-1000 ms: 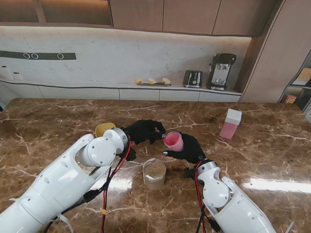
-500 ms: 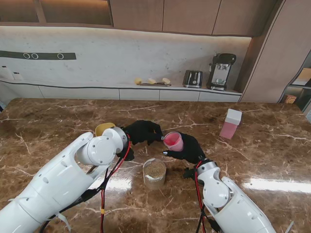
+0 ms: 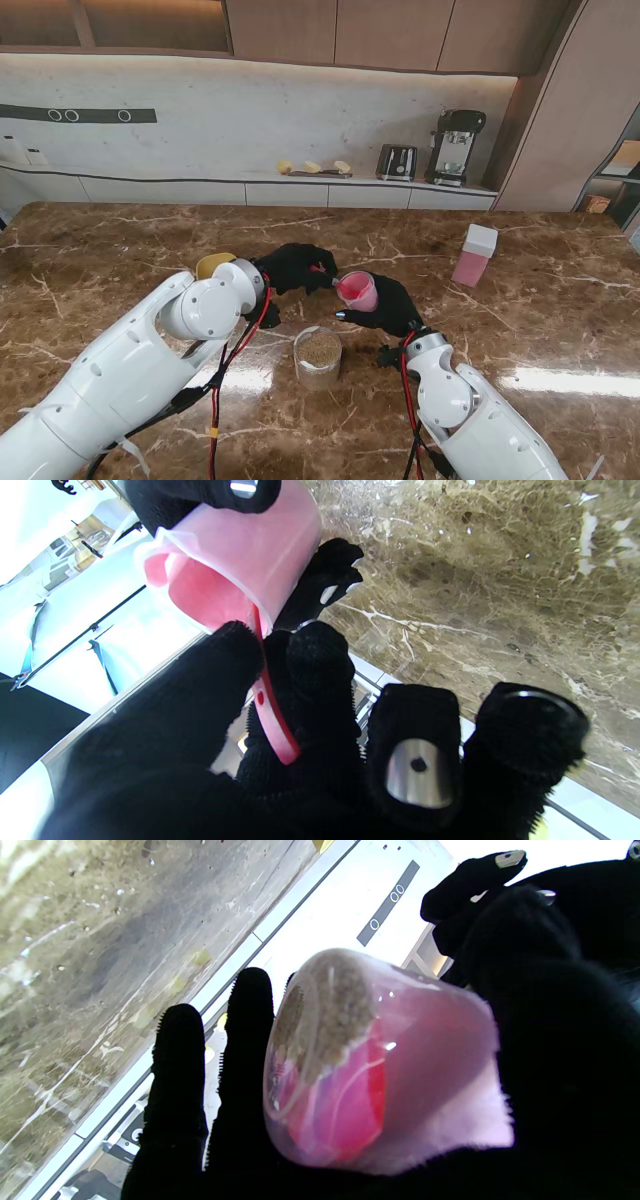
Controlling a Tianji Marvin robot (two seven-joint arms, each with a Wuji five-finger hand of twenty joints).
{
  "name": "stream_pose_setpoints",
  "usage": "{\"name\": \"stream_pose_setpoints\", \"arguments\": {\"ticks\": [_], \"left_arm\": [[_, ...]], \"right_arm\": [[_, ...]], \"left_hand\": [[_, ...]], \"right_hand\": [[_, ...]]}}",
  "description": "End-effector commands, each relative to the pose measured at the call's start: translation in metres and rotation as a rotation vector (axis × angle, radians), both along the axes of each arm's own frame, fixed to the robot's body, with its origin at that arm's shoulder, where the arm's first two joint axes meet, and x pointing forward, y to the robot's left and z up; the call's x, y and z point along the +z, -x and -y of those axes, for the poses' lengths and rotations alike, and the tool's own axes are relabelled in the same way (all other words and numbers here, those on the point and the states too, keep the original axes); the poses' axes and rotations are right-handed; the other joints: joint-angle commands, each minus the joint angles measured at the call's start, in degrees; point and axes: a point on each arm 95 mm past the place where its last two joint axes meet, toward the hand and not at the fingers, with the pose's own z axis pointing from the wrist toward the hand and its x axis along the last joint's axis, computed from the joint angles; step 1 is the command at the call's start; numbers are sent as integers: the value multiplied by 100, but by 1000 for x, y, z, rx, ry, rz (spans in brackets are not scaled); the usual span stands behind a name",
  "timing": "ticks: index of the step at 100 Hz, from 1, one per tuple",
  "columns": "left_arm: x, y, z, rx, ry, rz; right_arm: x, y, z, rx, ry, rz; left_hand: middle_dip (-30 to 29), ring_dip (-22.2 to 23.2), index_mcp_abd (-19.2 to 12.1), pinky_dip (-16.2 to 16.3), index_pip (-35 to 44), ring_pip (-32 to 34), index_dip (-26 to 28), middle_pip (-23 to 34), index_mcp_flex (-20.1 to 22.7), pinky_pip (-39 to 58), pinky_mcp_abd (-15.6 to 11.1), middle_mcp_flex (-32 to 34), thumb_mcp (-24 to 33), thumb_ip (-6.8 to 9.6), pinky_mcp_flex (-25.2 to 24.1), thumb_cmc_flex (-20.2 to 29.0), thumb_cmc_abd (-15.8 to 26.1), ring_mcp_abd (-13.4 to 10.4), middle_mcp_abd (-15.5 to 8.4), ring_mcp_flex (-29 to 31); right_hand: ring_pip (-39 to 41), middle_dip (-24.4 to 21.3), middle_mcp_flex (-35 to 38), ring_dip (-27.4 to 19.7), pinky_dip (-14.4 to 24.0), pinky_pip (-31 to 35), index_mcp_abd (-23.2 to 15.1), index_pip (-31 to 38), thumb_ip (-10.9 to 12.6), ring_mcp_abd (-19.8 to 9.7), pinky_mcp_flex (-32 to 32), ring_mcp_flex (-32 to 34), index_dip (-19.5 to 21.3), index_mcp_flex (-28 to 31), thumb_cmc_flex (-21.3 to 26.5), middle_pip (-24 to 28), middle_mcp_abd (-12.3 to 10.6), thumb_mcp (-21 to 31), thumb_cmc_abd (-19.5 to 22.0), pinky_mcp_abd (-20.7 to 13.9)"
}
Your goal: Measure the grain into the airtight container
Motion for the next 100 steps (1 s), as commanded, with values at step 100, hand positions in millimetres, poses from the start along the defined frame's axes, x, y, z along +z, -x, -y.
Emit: {"name": "stream_pose_setpoints", "arguments": {"ticks": [100], "left_arm": [[21, 12, -5, -95, -74, 497]], "right_arm": [[-4, 2, -1, 0, 1, -23]], "left_hand": [[199, -101, -1039, -13, 311, 296, 746, 374, 573, 412, 66, 539, 721, -121, 78, 126, -124, 201, -515, 300]], "right_hand": [[66, 26, -28, 22, 14, -124, -818, 357, -154, -33, -58, 72, 49, 519, 515, 4, -75, 1061, 1234, 7]]}}
